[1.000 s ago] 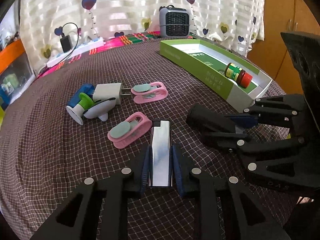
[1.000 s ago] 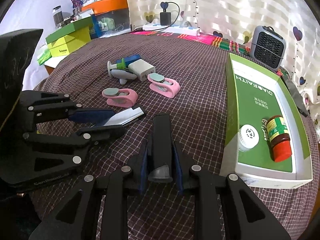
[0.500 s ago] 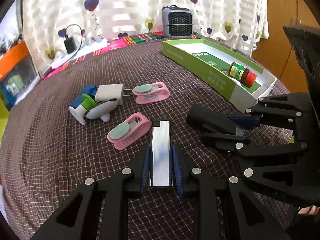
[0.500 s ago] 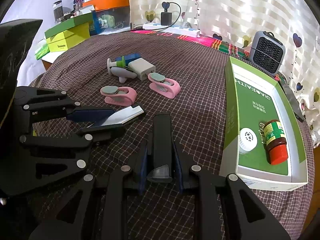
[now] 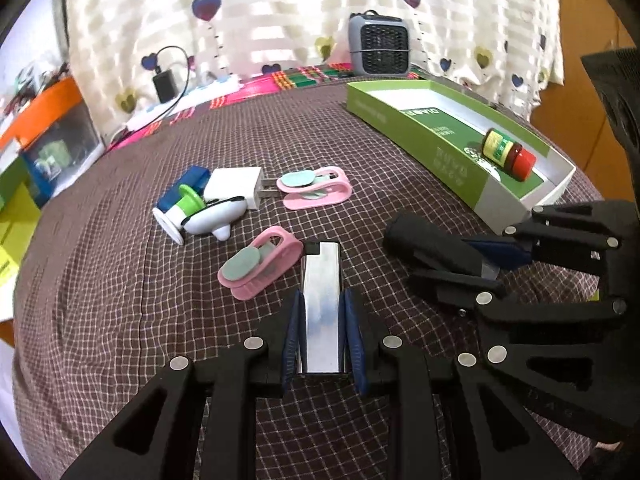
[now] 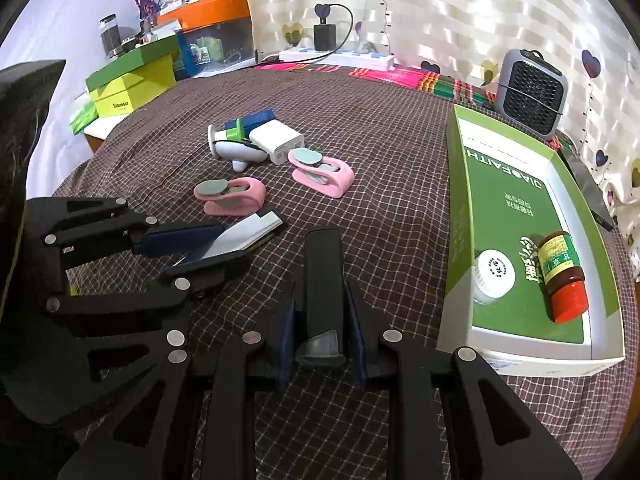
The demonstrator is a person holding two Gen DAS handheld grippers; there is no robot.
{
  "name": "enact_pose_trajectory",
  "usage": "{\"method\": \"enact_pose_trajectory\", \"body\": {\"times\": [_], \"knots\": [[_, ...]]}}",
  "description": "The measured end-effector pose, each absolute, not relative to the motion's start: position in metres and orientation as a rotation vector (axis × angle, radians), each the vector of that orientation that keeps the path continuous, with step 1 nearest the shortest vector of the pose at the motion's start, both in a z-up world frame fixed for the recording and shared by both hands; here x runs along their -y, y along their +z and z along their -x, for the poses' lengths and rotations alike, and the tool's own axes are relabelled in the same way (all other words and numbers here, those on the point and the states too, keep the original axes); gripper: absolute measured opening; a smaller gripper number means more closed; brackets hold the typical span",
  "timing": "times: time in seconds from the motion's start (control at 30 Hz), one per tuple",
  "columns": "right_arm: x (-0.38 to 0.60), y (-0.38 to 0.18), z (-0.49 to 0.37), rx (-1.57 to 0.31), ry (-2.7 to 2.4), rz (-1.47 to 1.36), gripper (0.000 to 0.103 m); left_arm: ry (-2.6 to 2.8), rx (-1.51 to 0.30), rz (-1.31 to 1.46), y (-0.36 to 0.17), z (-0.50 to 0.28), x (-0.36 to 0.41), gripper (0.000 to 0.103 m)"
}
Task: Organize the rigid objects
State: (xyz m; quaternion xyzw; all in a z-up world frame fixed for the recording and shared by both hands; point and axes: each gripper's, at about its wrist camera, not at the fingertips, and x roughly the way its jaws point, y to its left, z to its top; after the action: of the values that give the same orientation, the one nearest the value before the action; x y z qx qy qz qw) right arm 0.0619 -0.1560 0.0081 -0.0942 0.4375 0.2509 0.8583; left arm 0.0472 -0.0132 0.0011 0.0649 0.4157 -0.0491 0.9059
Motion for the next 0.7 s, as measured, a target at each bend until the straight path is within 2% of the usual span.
{"method": "enact_pose_trajectory", "body": {"times": [0.23, 0.7], "knots": [[0.161, 0.013, -0.053, -0.89, 0.496, 0.192, 0.024, -0.085, -0.834, -0.061, 0.006, -0.032, 0.016, 0.022], [0.176, 0.052, -0.006, -0.795, 0.472, 0.13, 0.024, -0.142, -0.726, -0.018, 0.057, 0.008, 0.028, 0.022]]}}
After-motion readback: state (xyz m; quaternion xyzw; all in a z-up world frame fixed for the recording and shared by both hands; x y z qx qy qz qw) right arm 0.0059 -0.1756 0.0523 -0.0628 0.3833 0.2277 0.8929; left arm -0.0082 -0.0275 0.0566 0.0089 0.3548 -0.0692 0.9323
